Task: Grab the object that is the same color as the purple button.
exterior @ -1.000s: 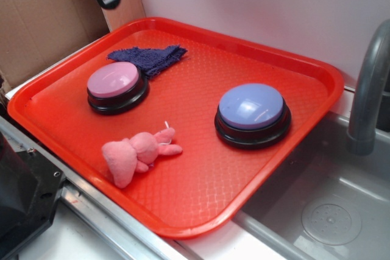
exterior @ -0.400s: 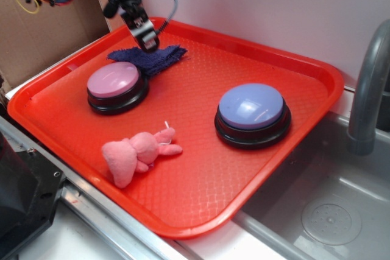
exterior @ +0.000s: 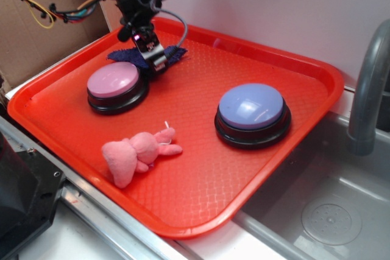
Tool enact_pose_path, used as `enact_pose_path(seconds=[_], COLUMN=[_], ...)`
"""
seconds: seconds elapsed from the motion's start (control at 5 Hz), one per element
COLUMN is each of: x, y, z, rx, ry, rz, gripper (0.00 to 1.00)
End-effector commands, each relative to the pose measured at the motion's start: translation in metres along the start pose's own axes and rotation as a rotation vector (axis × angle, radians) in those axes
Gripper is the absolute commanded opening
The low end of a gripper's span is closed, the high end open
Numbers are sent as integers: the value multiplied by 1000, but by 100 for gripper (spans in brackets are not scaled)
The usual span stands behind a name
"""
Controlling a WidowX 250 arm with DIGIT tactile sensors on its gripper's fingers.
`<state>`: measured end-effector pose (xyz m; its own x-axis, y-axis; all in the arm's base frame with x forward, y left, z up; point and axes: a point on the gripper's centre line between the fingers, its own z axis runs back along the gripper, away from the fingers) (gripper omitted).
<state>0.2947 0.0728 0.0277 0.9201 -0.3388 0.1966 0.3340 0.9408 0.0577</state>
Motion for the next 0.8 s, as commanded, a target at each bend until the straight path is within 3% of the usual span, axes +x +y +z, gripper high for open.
enact_pose_path(seconds=[0.0,0.2,0.4,0.6], x=[7,7,5,4], y=[4,3,3,4], z=[-4,-6,-7,-4], rx=[27,33,31,33], ry=[33,34,33,35], rz=[56,70,82,91], gripper=[100,86,0,0])
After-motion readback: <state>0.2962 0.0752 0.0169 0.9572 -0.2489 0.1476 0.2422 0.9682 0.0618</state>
